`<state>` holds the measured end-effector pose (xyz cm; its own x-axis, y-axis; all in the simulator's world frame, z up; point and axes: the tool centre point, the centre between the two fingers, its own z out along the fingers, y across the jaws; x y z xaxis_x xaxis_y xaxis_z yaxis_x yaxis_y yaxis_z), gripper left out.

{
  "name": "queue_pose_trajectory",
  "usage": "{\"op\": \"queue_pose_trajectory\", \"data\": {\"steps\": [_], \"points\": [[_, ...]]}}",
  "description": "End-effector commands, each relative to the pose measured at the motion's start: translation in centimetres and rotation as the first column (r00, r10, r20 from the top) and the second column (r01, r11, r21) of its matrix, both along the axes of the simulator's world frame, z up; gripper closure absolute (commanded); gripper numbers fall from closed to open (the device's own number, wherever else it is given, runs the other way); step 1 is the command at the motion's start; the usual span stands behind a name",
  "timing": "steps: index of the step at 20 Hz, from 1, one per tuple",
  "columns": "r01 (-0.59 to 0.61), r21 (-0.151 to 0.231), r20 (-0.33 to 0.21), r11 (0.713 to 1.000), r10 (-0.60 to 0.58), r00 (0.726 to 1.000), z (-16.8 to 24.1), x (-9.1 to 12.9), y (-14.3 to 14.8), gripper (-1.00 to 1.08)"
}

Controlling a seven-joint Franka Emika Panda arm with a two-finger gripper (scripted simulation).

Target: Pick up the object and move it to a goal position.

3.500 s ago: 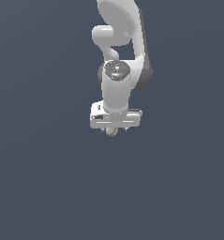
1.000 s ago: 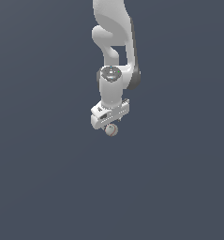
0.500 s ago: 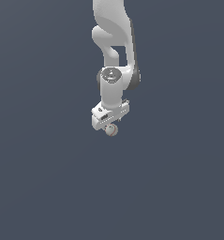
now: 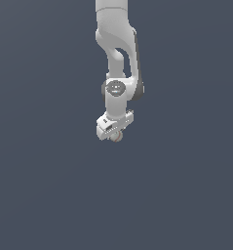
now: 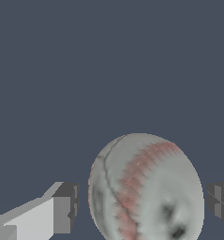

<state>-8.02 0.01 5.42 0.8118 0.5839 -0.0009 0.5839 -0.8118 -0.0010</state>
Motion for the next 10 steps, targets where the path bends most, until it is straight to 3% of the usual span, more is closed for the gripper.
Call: {"op": "queue_pose_trajectory", "data": {"steps": [1,3,4,10], "points": [[0.0,0.0,0.001,1.0,0.0,1.0,-0.54,0.06,-0.02,-0.92],[0.0,0.0,0.001,1.0,0.0,1.0,-0.65,0.07,-0.02,-0.92],[0.0,0.0,0.001,1.0,0.0,1.0,-0.65,0.07,-0.02,1.08],[0.0,0.0,0.001,1.0,0.0,1.0,-0.65,0.07,-0.02,1.08]]}}
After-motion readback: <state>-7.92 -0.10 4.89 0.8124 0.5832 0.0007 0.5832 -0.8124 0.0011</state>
